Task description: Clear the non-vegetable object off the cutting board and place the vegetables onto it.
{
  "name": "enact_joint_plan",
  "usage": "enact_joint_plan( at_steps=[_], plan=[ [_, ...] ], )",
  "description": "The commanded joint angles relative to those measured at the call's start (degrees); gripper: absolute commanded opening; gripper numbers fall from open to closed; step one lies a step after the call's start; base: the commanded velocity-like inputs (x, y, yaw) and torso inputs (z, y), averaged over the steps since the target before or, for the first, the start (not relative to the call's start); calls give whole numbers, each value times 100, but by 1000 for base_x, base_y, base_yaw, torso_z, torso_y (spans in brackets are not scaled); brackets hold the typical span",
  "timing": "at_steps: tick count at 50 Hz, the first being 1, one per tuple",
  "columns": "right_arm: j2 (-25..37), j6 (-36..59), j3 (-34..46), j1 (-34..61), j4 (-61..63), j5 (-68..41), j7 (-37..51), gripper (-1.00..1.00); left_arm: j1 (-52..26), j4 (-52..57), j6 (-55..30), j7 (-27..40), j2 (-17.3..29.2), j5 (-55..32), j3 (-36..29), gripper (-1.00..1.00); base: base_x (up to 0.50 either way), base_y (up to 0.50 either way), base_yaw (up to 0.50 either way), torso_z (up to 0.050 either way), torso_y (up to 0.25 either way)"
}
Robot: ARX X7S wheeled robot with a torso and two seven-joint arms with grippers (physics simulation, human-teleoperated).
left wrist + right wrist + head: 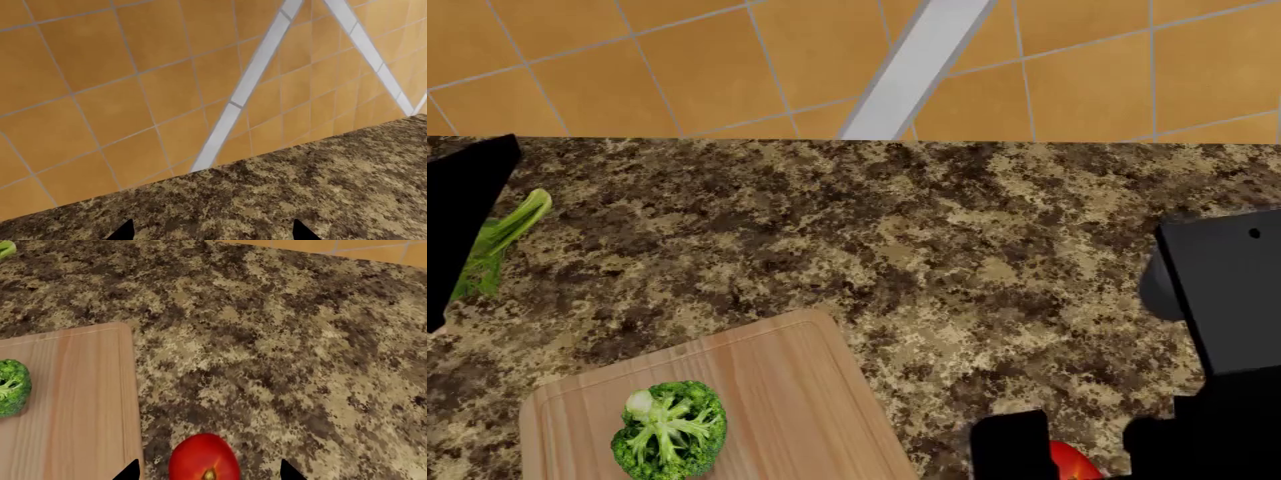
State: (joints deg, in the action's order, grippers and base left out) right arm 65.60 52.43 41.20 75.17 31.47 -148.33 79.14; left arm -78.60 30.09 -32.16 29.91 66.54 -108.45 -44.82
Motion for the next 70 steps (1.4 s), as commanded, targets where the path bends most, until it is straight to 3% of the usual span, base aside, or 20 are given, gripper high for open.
enact_joint_plan(
  at_steps=[1, 36, 70],
  plan=[
    [12, 1, -275, -537, -41, 711, -740, 100, -86, -123, -114, -167, -164, 78, 189, 100, 0, 0, 0, 0, 0],
    [-42, -321, -335, -1761, -187, 1914, -1944, 100, 74, -15, -40, -224, -72, 119, 240, 100, 0, 0, 0, 0, 0],
    [18, -509, -267, -2521, -124, 2460, -2522, 100, 308, 65, 101, -317, 81, 131, 301, 100, 0, 0, 0, 0, 0]
  ],
)
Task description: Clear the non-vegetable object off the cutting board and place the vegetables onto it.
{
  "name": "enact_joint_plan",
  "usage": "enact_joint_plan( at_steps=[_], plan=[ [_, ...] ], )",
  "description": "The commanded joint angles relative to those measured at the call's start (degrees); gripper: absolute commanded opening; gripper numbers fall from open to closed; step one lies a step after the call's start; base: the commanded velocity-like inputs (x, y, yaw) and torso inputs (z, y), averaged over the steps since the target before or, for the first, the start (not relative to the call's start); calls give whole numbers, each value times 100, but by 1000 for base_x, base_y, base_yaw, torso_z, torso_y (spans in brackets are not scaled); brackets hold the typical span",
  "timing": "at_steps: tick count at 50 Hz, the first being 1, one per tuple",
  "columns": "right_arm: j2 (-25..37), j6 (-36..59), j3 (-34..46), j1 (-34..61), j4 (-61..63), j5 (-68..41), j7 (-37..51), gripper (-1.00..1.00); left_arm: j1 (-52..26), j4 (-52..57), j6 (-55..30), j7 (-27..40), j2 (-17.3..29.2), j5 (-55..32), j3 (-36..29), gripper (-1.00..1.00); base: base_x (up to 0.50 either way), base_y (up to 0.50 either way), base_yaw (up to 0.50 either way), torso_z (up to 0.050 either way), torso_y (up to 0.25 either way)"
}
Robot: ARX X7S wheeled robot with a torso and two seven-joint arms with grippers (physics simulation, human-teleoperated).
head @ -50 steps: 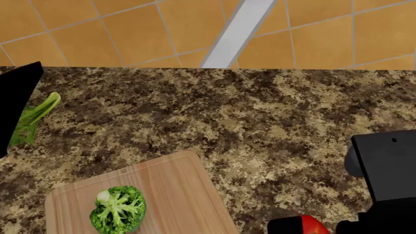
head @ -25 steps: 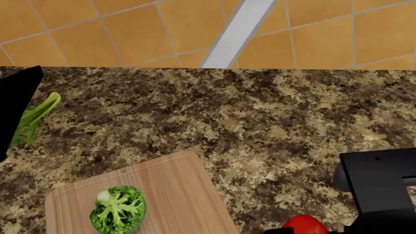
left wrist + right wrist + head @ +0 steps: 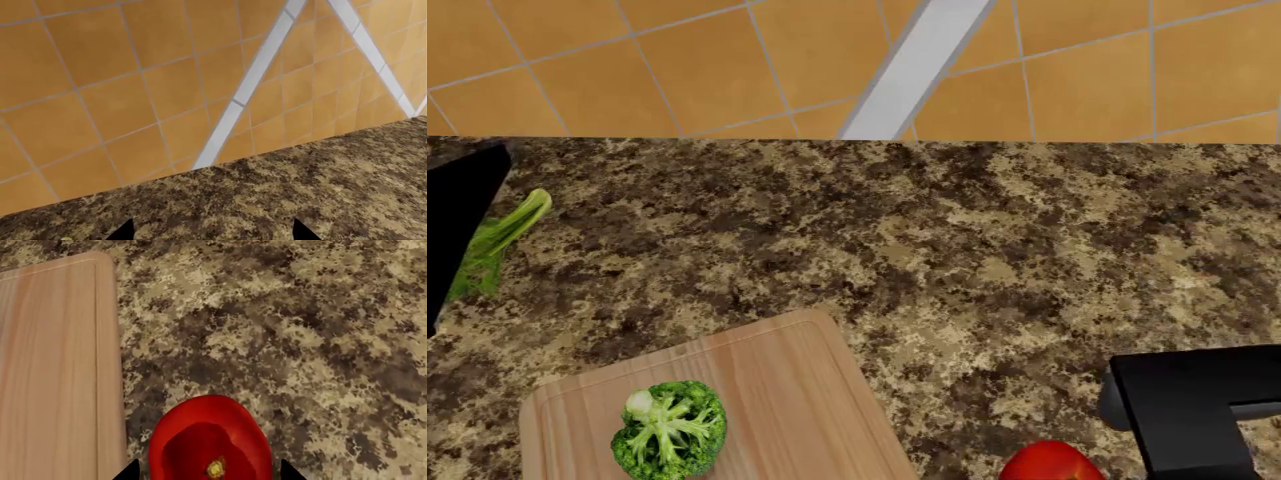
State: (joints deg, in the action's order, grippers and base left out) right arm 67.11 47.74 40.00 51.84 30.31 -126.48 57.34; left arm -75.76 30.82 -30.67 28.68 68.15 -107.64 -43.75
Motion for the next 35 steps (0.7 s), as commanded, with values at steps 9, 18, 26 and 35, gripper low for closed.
enact_joint_plan(
  at_steps=[9, 18, 26, 35],
  plan=[
    [-63, 102, -146, 32, 107, 118, -132, -100, 53, 13, -21, -205, -54, 35, 217, 100, 0, 0, 0, 0, 0],
    [-413, 711, 67, 1172, -93, -533, 620, -100, 58, 56, -14, -190, -31, -21, 242, 100, 0, 0, 0, 0, 0],
    [-793, 1020, 340, 2073, -171, -1109, 1248, -100, 79, 69, 5, -209, 8, -33, 270, 100, 0, 0, 0, 0, 0],
    [-1221, 951, 556, 2409, -60, -1447, 1518, -100, 105, 73, 24, -239, 48, -38, 298, 100, 0, 0, 0, 0, 0]
  ],
)
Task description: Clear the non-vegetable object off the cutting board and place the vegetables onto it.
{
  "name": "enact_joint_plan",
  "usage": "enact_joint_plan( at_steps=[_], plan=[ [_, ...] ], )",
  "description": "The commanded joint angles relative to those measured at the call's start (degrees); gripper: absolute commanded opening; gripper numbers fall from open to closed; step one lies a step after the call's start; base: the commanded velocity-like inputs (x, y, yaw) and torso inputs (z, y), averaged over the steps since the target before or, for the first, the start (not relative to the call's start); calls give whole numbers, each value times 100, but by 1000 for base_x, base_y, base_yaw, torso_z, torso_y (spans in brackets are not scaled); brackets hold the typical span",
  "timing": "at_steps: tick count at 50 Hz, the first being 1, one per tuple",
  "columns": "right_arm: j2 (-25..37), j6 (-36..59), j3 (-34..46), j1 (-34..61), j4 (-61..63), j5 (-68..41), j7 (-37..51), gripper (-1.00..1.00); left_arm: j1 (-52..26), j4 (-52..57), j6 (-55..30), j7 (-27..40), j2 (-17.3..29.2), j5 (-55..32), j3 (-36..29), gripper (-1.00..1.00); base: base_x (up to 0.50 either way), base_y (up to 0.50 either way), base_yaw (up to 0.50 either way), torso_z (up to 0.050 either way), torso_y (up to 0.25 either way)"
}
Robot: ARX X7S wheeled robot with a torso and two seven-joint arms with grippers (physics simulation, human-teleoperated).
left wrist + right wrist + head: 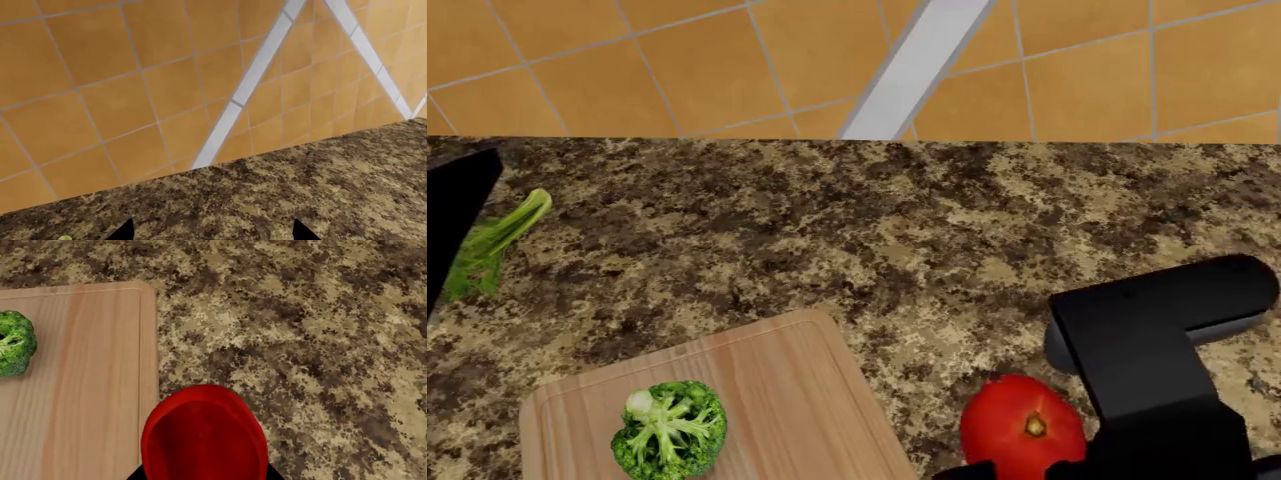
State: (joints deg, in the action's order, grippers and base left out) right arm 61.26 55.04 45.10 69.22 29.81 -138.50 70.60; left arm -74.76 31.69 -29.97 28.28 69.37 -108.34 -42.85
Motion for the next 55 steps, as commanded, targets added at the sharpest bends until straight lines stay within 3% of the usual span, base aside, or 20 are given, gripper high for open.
enact_joint_plan(
  at_steps=[1, 25, 55],
  plan=[
    [-678, 225, 68, 691, -11, -246, 205, -100, 2, -10, -46, -201, -69, 30, 215, 100, 0, 0, 0, 0, 0],
    [-1717, 344, 193, 421, -274, 311, -543, -100, 60, -37, -17, -229, 25, 19, 270, 100, 0, 0, 0, 0, 0],
    [-2122, 389, 250, -292, -573, 1134, -1329, -100, 153, -109, 23, -322, 90, 51, 324, 100, 0, 0, 0, 0, 0]
  ],
)
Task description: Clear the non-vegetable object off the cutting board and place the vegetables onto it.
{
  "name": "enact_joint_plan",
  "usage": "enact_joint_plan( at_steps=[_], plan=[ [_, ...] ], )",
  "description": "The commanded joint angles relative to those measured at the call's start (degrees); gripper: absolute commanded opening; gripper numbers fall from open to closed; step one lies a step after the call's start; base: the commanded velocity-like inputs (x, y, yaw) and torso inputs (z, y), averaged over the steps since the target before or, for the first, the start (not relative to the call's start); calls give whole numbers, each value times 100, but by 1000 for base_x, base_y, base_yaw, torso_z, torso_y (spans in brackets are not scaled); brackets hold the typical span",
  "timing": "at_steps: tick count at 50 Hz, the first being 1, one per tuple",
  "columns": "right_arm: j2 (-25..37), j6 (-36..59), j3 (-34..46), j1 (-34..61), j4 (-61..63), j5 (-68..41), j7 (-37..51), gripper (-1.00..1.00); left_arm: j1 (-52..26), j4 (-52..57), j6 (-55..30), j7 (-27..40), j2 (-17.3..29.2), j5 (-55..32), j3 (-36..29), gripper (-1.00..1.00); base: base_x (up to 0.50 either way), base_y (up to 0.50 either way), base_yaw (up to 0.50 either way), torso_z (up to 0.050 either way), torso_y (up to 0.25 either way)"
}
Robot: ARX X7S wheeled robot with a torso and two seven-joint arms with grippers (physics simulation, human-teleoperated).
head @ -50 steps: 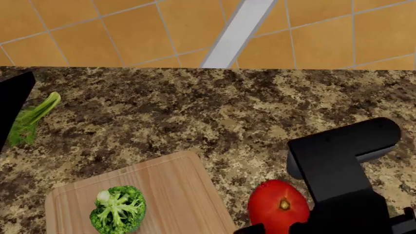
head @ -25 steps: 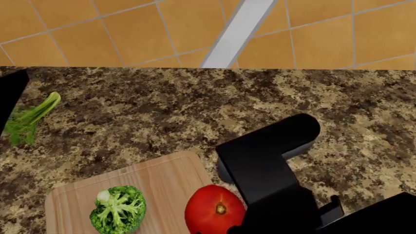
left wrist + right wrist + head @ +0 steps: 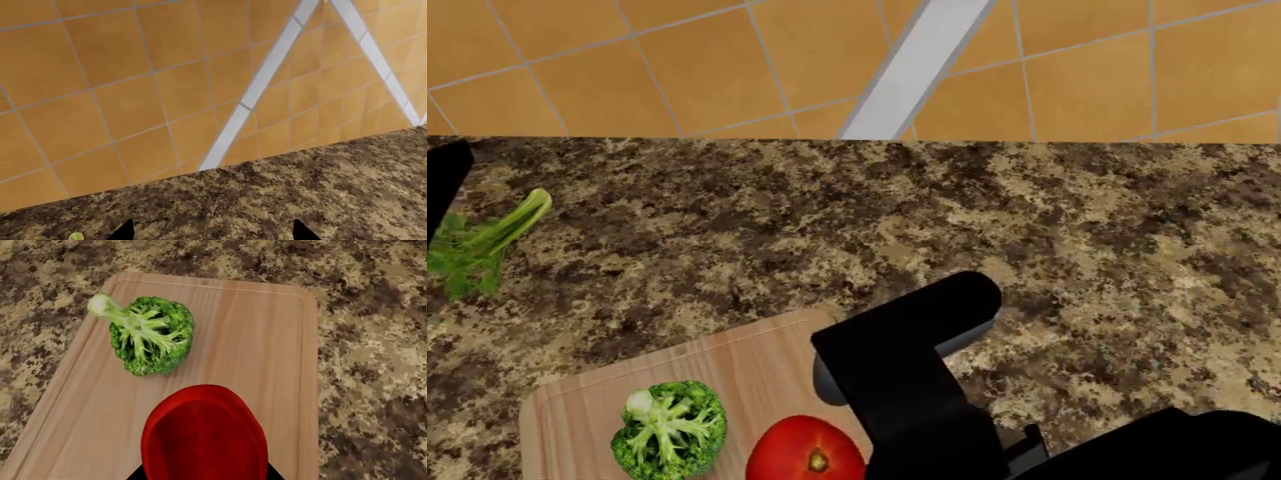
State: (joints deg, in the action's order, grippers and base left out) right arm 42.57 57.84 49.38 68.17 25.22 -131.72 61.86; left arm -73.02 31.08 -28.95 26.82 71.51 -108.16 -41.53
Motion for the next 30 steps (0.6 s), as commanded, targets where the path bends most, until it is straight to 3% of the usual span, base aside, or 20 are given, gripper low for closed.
enact_joint_plan(
  at_steps=[1, 8, 9, 22, 30],
  plan=[
    [-250, 106, -177, -200, -108, 457, -463, -100, -28, -48, -83, -169, -127, 38, 194, 100, 0, 0, 0, 0, 0],
    [-218, 81, -185, -184, -103, 424, -467, -100, -22, -18, -74, -157, -121, -13, 213, 100, 0, 0, 0, 0, 0],
    [-213, 81, -171, -145, -87, 380, -426, 100, -6, -12, -64, -163, -110, -7, 213, 100, 0, 0, 0, 0, 0],
    [-223, 81, -31, 592, 33, -370, 25, 100, 60, -12, -21, -198, -60, 18, 241, 100, 0, 0, 0, 0, 0],
    [-267, -353, -72, 1402, 592, -892, 820, 100, 51, 22, -47, -187, -25, -16, 261, 100, 0, 0, 0, 0, 0]
  ],
)
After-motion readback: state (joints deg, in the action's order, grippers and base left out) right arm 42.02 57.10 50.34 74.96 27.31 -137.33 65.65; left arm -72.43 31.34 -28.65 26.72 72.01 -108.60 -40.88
